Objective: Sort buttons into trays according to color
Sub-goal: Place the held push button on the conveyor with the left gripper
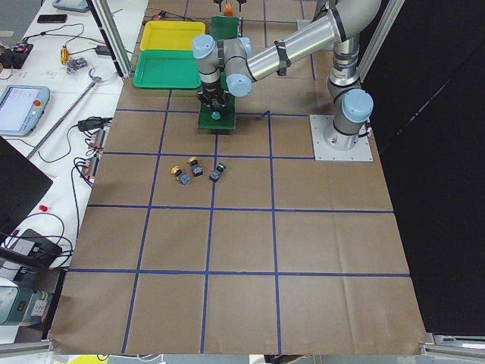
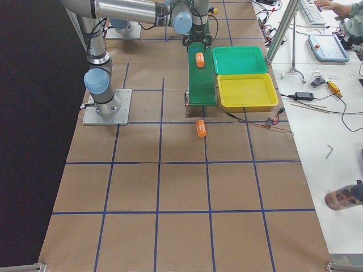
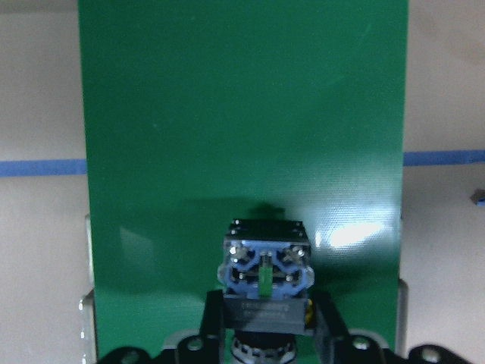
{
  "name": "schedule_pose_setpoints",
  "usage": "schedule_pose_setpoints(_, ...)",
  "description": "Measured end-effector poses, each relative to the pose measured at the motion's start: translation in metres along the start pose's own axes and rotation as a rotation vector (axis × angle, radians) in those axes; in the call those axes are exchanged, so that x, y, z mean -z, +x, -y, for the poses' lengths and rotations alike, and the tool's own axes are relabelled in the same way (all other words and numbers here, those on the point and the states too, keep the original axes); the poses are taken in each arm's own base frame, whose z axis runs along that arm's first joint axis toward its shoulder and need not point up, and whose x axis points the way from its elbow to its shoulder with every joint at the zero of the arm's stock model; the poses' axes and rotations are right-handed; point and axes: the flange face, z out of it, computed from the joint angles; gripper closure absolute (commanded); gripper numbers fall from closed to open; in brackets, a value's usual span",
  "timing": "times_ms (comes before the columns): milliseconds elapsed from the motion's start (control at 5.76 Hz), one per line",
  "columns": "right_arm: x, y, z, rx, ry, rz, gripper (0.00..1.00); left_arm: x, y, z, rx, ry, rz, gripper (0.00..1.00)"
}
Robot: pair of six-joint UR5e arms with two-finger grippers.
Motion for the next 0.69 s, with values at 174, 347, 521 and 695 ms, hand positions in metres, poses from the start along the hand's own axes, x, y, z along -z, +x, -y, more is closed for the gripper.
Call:
schedule_pose_setpoints(174, 0.000, 0.000, 0.000, 0.000, 0.000, 0.000, 0.00, 0.001, 0.002, 0.003, 0.008, 0.001, 0.005, 0.05)
schedule_pose_setpoints(347, 0.000, 0.000, 0.000, 0.000, 0.000, 0.000, 0.00, 0.008, 0.001, -0.008, 0.061, 0.001, 0.020, 0.04)
schedule_pose_setpoints(521, 0.000, 0.000, 0.000, -0.001, 0.000, 0.000, 0.00, 0.017, -0.002, -0.041, 0.162, 0.004, 0.036, 0.02)
schedule_pose_setpoints(695, 0.000, 0.000, -0.001, -0.002, 0.000, 0.000, 0.00, 0.024, -0.005, -0.088, 0.264, 0.008, 0.052, 0.02)
